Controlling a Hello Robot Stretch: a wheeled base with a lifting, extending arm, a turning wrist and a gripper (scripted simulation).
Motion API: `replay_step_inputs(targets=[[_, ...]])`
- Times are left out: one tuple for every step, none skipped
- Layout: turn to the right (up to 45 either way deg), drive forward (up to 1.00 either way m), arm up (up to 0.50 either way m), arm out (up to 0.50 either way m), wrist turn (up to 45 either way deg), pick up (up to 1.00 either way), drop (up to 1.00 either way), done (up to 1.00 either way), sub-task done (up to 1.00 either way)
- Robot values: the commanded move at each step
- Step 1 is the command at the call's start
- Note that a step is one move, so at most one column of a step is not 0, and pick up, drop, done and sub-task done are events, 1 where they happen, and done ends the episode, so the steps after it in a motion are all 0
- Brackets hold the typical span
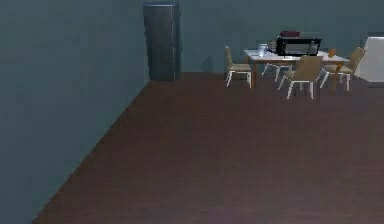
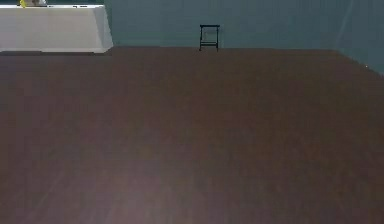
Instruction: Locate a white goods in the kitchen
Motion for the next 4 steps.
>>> replay_step_inputs(targets=[[0.0,1.00,0.00,0.00,0.0,0.00,0.00,0.00,0.00],[0.0,1.00,0.00,0.00,0.0,0.00,0.00,0.00,0.00],[0.0,1.00,0.00,0.00,0.0,0.00,0.00,0.00,0.00],[0.0,0.85,0.00,0.00,0.0,0.00,0.00,0.00,0.00]])
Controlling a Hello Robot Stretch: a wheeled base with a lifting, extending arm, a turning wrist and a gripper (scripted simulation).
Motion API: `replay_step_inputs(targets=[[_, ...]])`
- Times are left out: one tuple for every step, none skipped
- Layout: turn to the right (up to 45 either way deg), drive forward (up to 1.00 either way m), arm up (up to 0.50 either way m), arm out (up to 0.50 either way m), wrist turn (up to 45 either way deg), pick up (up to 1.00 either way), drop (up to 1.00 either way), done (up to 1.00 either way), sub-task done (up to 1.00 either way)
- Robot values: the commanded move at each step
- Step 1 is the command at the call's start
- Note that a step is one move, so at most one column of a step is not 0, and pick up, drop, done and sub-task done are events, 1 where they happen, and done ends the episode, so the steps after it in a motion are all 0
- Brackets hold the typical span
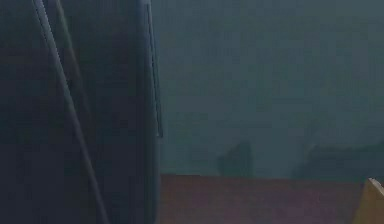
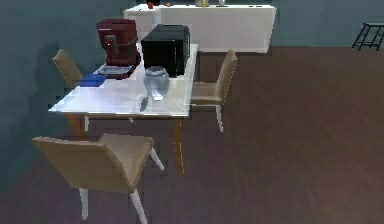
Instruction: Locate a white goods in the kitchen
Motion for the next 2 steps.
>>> replay_step_inputs(targets=[[-30.0,0.00,0.00,0.00,0.0,0.00,0.00,0.00,0.00],[0.0,0.00,0.00,0.00,0.0,0.00,0.00,1.00,0.00]])
